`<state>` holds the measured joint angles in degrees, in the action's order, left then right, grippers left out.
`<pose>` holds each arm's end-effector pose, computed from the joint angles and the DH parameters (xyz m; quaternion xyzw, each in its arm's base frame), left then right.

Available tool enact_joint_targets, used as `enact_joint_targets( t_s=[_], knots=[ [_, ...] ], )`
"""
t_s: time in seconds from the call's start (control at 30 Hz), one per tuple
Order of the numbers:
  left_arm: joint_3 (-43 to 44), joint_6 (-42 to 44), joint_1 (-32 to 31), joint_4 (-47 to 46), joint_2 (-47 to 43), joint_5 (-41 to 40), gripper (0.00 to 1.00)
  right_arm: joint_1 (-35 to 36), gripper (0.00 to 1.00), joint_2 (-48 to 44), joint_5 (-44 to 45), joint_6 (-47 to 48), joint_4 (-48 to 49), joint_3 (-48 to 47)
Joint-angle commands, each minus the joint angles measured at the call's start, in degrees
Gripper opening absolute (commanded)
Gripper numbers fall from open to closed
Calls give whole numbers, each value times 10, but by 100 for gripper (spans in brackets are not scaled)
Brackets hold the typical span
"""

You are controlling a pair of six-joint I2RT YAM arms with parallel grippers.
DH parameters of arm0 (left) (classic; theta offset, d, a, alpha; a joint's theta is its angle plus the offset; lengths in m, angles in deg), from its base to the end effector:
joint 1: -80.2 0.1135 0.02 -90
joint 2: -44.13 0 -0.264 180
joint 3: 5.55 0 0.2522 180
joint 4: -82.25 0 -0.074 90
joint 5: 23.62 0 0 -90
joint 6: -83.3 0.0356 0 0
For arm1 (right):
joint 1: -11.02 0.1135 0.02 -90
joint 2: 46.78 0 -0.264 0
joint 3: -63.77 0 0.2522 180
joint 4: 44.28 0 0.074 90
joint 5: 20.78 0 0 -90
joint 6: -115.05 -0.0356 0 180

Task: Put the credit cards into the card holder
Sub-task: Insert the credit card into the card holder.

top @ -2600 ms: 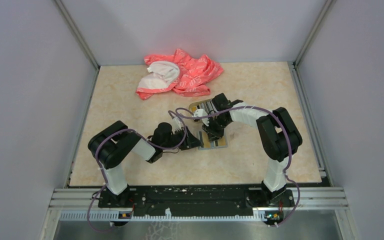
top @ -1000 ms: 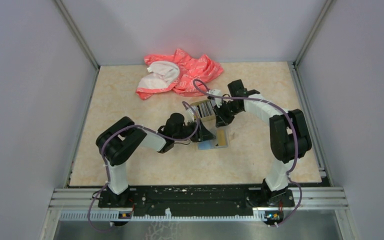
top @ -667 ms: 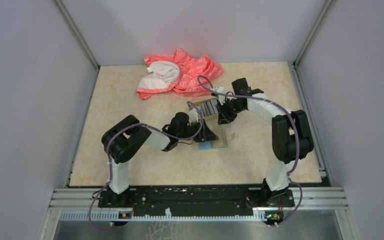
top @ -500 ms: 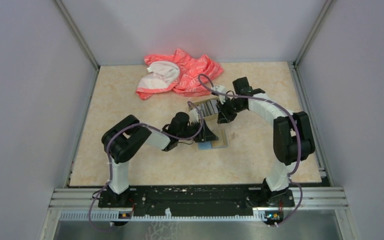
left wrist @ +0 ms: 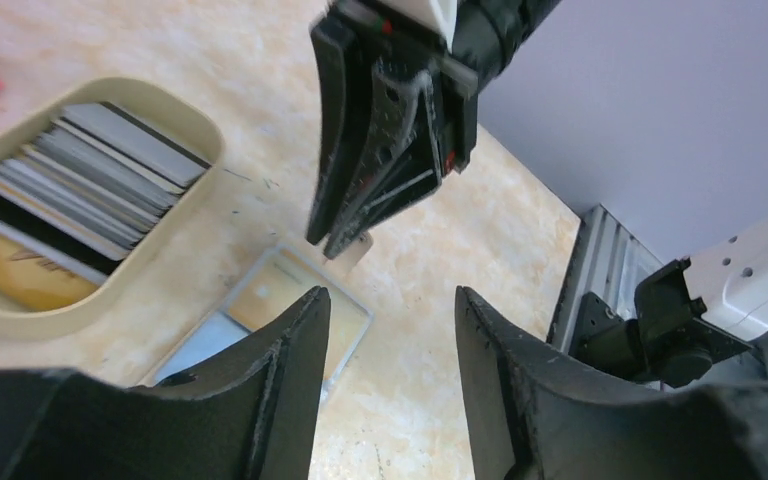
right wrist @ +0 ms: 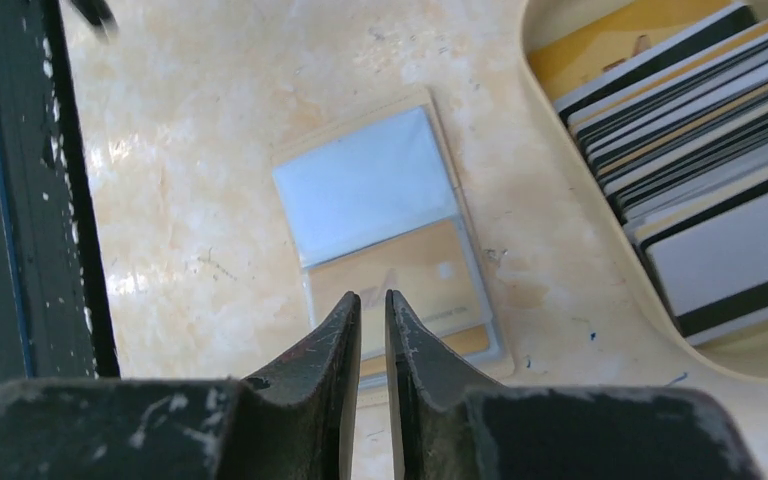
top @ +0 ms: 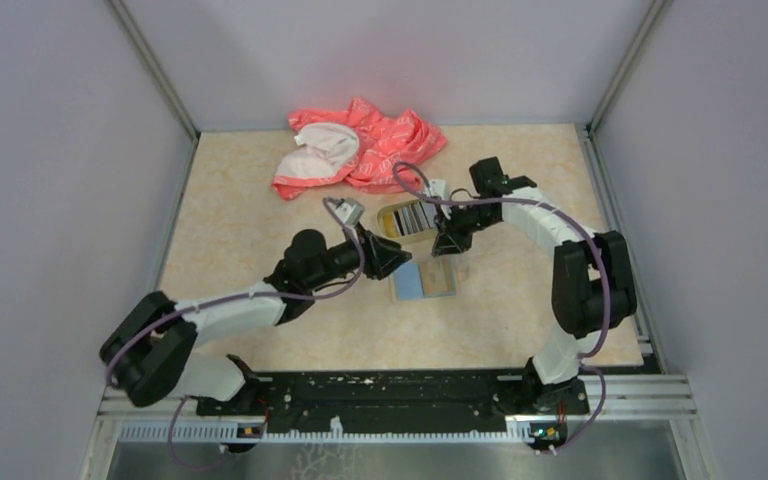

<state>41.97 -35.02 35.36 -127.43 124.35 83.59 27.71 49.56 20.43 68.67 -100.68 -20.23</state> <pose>0.2019 -0.2157 0.2317 0.2050 0.6951 -0.4927 0.4818 0.3092 0.1207 0.2312 -0.5155 0.7357 0.3557 0.2579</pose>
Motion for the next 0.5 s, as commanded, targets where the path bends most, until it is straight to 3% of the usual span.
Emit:
enact_joint_targets(
  t_s=[0.0,0.1,0.37,0.47],
  knots=[
    [-61,78,13,25,-79,-99,63,11,15,26,-7,170,-80,-4],
    [-101,75,30,11,-118,-122,97,32,15,32,63,159,-36,18],
    [-163,27,56,-33,-120,-85,99,46,14,67,166,111,5,25],
    [-183,6,56,-72,-105,-77,92,46,15,75,202,109,-6,15]
  ],
)
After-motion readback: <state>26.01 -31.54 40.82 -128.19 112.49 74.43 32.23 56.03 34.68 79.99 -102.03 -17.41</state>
